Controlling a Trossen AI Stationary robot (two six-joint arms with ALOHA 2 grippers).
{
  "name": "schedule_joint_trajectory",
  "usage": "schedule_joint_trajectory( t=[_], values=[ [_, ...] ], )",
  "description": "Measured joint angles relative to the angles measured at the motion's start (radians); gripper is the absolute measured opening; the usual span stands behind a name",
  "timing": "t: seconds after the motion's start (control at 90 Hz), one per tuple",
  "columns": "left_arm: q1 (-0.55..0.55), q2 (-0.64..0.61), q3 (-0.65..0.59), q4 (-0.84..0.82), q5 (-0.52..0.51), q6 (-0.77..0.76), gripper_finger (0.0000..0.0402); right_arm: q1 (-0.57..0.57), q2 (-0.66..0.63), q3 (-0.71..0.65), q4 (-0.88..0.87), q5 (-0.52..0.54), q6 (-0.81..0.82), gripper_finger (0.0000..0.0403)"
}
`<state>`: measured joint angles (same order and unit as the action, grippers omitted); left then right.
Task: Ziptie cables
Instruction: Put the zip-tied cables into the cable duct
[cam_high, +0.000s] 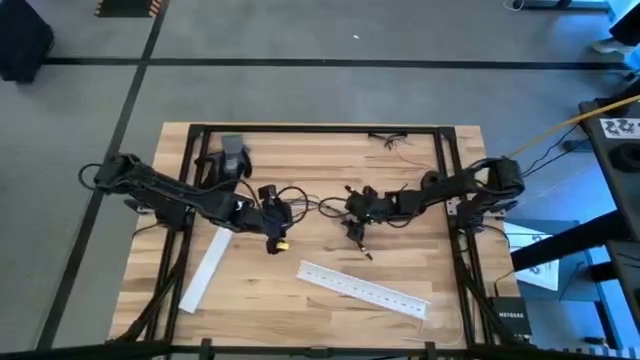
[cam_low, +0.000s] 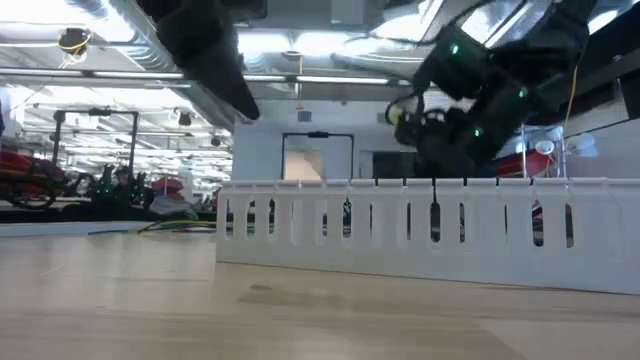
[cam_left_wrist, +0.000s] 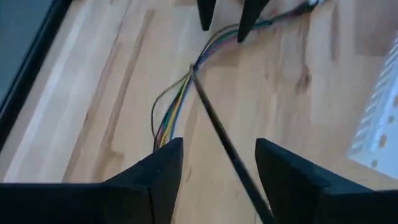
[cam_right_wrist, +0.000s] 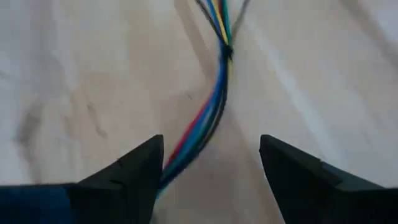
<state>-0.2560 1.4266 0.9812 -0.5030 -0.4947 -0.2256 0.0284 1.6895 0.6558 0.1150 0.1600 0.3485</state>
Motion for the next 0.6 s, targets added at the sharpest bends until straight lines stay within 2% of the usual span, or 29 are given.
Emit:
schedule_joint_trajectory(
  t=[0.1,0.2,0.311,0.478,0.522,0.6],
  values=[
    [-0.013,0.001,-0.011,-0.021,0.001,0.012,0.0194,0.019,0.030,0.007,0.015,0.003,-0.007,0.0243],
    [-0.035,0.000,-0.011,-0.020,0.001,0.011,0.0194,0.024,0.039,0.013,0.012,0.002,-0.027,0.0207],
    [-0.047,0.001,-0.011,-0.010,0.000,0.024,0.0194,0.026,0.044,0.014,0.008,0.004,-0.048,0.0141],
    [-0.063,0.000,-0.004,-0.006,-0.007,0.019,0.0194,0.026,0.045,0.015,0.003,-0.042,-0.087,0.0022],
    [-0.069,-0.002,0.012,-0.004,-0.013,0.027,0.0194,0.029,0.045,0.015,0.002,-0.064,-0.091,0.0011],
    [-0.074,-0.013,0.035,0.003,-0.018,0.055,0.0194,0.029,0.029,0.030,-0.038,-0.090,-0.094,0.0015]
  ],
)
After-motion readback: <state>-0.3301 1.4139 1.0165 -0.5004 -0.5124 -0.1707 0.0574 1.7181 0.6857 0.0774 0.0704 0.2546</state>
